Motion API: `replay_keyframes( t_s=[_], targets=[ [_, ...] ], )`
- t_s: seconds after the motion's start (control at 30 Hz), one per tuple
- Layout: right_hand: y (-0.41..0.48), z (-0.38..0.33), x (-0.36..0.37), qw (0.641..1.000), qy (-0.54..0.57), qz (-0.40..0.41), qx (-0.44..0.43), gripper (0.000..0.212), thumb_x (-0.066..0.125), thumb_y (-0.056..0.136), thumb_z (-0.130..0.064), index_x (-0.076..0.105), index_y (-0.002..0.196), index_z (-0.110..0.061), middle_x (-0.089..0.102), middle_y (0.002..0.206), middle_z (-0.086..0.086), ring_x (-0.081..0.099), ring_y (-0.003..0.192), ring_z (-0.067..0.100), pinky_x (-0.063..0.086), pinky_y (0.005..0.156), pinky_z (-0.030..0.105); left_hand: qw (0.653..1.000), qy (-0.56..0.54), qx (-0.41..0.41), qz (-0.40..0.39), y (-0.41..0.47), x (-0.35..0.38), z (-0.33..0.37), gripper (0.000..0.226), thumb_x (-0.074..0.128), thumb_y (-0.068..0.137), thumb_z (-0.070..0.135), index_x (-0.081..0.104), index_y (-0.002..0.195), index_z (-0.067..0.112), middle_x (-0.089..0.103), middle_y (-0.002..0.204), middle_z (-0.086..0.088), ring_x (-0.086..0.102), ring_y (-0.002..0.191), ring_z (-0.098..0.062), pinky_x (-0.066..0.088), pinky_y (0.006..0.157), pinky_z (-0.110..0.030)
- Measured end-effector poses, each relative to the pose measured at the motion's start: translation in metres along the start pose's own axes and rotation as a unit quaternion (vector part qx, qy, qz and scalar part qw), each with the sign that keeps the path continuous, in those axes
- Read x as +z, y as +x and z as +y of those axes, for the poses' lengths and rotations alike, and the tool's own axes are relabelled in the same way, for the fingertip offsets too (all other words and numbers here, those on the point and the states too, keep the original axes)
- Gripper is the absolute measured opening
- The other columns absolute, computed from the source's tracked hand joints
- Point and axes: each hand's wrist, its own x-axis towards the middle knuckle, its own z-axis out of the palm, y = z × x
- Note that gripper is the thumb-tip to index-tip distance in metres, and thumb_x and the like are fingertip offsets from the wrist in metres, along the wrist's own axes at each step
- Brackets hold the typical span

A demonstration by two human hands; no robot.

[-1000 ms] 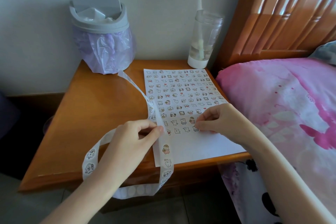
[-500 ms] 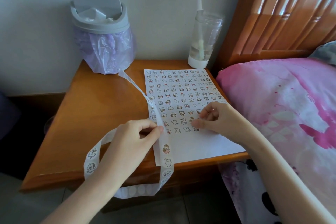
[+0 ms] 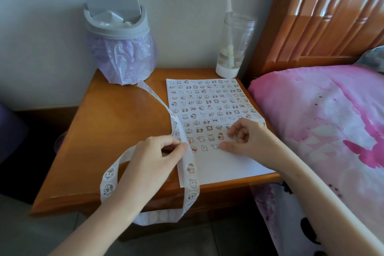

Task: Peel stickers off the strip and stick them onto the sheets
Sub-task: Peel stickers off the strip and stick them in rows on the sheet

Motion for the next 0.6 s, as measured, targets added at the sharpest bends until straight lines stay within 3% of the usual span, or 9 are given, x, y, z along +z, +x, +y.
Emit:
replay_keyframes(
  t_s=[0.1, 0.23, 0.3, 0.4, 0.47, 0.6],
  targets=[
    [-0.003, 0.0, -0.002, 1.0, 0.025, 0.005, 0.003, 0.025, 0.078, 0.073, -0.029, 0.059, 0.086, -0.018, 0.047, 0.063, -0.007, 0.04, 0.055, 0.007, 0.036, 0.059, 0.027, 1.0, 0.006, 0.003, 0.001, 0.0, 0.0, 0.0, 0.007, 0.057, 0.088, 0.036, 0.063, 0.086, 0.035, 0.055, 0.081, 0.034, 0.049, 0.073, 0.031, 0.04, 0.052, 0.002],
    [-0.005, -0.01, 0.01, 0.996, -0.069, 0.037, 0.031, 0.047, 0.077, 0.064, -0.054, 0.055, 0.09, -0.021, 0.045, 0.068, -0.013, 0.041, 0.059, 0.006, 0.032, 0.057, 0.023, 1.0, 0.015, -0.006, 0.003, 0.0, 0.0, -0.001, 0.009, 0.056, 0.088, 0.037, 0.064, 0.088, 0.034, 0.057, 0.083, 0.032, 0.055, 0.07, 0.019, 0.04, 0.051, 0.002],
    [-0.005, -0.011, 0.014, 0.995, -0.084, 0.046, 0.029, 0.04, 0.077, 0.069, -0.048, 0.054, 0.088, -0.022, 0.045, 0.068, -0.012, 0.041, 0.059, 0.005, 0.03, 0.056, 0.023, 1.0, 0.016, -0.006, 0.004, 0.001, 0.0, -0.001, 0.011, 0.055, 0.088, 0.037, 0.065, 0.089, 0.032, 0.058, 0.084, 0.031, 0.057, 0.072, 0.017, 0.04, 0.051, 0.001],
    [-0.004, -0.002, 0.006, 0.999, 0.024, 0.04, 0.02, 0.023, 0.077, 0.076, -0.025, 0.057, 0.085, -0.019, 0.047, 0.06, -0.006, 0.039, 0.054, 0.008, 0.032, 0.056, 0.024, 1.0, 0.016, -0.004, 0.003, 0.001, 0.0, -0.002, 0.009, 0.055, 0.088, 0.036, 0.064, 0.088, 0.033, 0.055, 0.082, 0.034, 0.047, 0.075, 0.033, 0.039, 0.052, 0.003],
    [-0.006, 0.001, 0.001, 0.998, 0.046, 0.031, 0.013, 0.018, 0.075, 0.079, -0.018, 0.059, 0.086, -0.018, 0.048, 0.058, -0.005, 0.039, 0.052, 0.006, 0.033, 0.055, 0.023, 1.0, 0.014, -0.004, 0.003, 0.001, 0.001, -0.001, 0.008, 0.056, 0.088, 0.036, 0.063, 0.088, 0.035, 0.054, 0.081, 0.034, 0.045, 0.075, 0.035, 0.039, 0.053, 0.004],
    [-0.011, -0.003, 0.008, 0.998, 0.035, 0.047, -0.02, 0.01, 0.071, 0.082, -0.029, 0.063, 0.085, -0.023, 0.061, 0.066, -0.005, 0.042, 0.052, 0.002, 0.036, 0.054, 0.02, 0.999, -0.029, -0.015, 0.004, 0.004, -0.003, -0.003, 0.013, 0.056, 0.089, 0.035, 0.066, 0.081, 0.034, 0.068, 0.073, 0.021, 0.06, 0.075, 0.017, 0.045, 0.056, -0.004]
  ],
)
